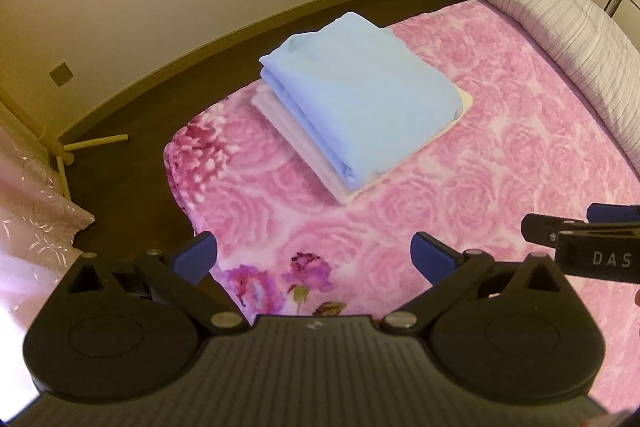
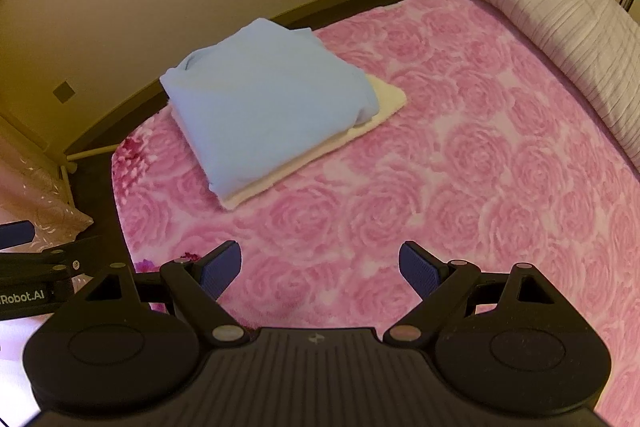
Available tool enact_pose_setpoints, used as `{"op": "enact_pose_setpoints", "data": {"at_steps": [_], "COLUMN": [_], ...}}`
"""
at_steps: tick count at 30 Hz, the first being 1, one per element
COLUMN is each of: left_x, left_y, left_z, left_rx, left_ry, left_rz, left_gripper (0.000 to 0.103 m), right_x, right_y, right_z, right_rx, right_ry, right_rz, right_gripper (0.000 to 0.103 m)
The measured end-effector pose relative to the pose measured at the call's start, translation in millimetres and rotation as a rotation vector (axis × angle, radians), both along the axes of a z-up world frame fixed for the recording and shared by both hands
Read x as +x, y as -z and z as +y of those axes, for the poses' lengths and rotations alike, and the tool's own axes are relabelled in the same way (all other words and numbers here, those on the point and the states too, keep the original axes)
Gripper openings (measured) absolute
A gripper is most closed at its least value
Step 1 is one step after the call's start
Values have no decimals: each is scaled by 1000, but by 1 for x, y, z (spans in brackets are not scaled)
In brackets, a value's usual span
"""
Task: Fold clothes
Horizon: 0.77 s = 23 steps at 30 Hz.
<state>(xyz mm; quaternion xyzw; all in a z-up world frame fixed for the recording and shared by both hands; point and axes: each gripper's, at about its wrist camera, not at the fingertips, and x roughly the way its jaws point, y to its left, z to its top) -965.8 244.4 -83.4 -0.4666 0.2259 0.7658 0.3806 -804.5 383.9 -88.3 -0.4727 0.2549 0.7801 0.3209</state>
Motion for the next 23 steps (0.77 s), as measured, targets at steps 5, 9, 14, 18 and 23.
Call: {"op": "enact_pose_setpoints", "data": {"at_steps": [5, 9, 14, 18, 23], "left_x": [-3, -3, -2, 3, 12], "left_y": [1, -1, -7, -18, -31], "left_z": [5, 7, 5, 0, -8], "left_rx": [-12, -8, 12, 48, 77], "left_ry": [4, 3, -4, -8, -3], "left_rz": [7, 16, 30, 67, 99], "left_gripper": [102, 102, 102, 102, 102], "right_x": [-1, 0, 0, 3, 8], "right_y": [0, -3, -7, -12, -20], "right_z": [1, 1, -2, -5, -12], "right_rx": [-5, -4, 1, 9, 25], "right_ry": [-1, -6, -16, -21, -24], "right_rz": [-2, 2, 9, 20, 40], "right_gripper": [89, 89, 89, 89, 89]}}
